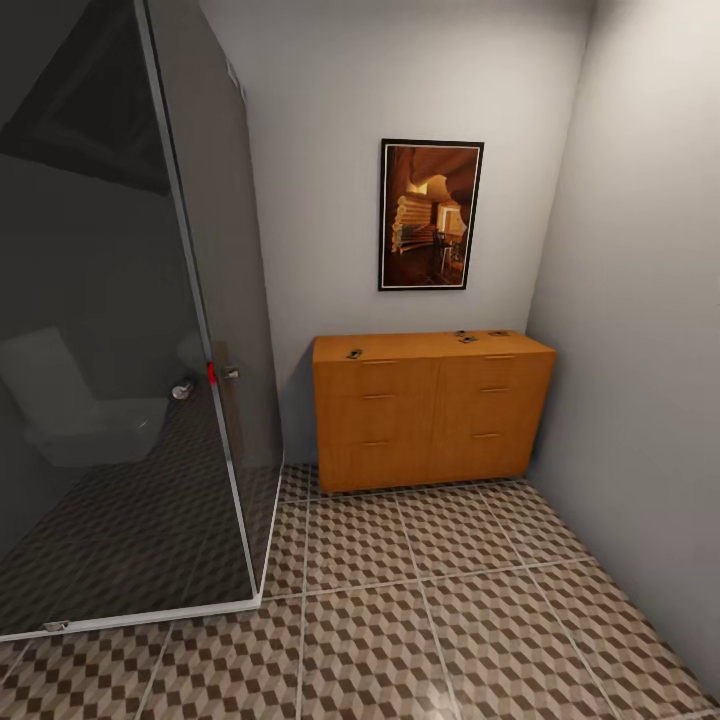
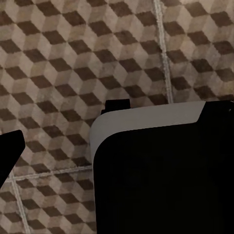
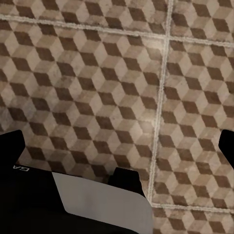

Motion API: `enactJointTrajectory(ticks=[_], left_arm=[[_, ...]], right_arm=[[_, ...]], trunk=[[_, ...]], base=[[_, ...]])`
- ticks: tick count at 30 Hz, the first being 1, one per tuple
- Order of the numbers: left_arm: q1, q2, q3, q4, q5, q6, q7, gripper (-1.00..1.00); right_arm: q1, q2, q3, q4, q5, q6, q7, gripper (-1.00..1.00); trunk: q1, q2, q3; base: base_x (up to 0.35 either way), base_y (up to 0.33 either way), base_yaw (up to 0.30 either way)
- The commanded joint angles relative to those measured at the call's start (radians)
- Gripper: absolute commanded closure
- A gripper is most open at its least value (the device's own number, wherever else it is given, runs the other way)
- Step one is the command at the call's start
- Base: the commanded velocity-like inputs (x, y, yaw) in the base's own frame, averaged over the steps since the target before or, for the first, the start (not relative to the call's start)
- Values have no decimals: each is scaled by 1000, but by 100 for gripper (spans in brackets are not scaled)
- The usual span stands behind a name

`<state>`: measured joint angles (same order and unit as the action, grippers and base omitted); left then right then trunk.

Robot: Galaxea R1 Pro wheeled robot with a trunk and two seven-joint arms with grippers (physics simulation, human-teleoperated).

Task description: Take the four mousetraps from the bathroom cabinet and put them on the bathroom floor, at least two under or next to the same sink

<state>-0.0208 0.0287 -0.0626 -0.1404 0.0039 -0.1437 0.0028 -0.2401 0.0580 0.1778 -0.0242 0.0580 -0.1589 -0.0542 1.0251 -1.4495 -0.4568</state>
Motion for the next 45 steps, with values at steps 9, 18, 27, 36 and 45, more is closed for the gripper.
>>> enactJointTrajectory(ticks=[9, 18, 27, 36, 45], left_arm=[[-1, 0, -6, 1, 1, -4, 0, -100], [-1, 0, -6, 1, 0, -4, 0, -100], [-1, -1, -6, 1, 0, -3, 0, -100], [-1, -2, -7, 1, 0, -3, 0, -100], [-1, -3, -8, 2, 1, -3, 0, -100]], right_arm=[[-1, 0, 4, 1, 6, -2, -6, -100], [-1, 0, 4, 1, 6, -2, -6, -100], [-1, 0, 3, 1, 6, -2, -6, -100], [-1, 0, 4, 1, 6, -2, -6, -100], [-1, 0, 4, 1, 6, -2, -6, -100]], trunk=[[0, -1, -1], [0, -1, -1], [0, -1, -1], [0, -1, -1], [0, -1, -1]], base=[[0, 0, 0], [7, -1, 0], [151, -118, 0], [224, -199, 0], [216, -220, 0]])
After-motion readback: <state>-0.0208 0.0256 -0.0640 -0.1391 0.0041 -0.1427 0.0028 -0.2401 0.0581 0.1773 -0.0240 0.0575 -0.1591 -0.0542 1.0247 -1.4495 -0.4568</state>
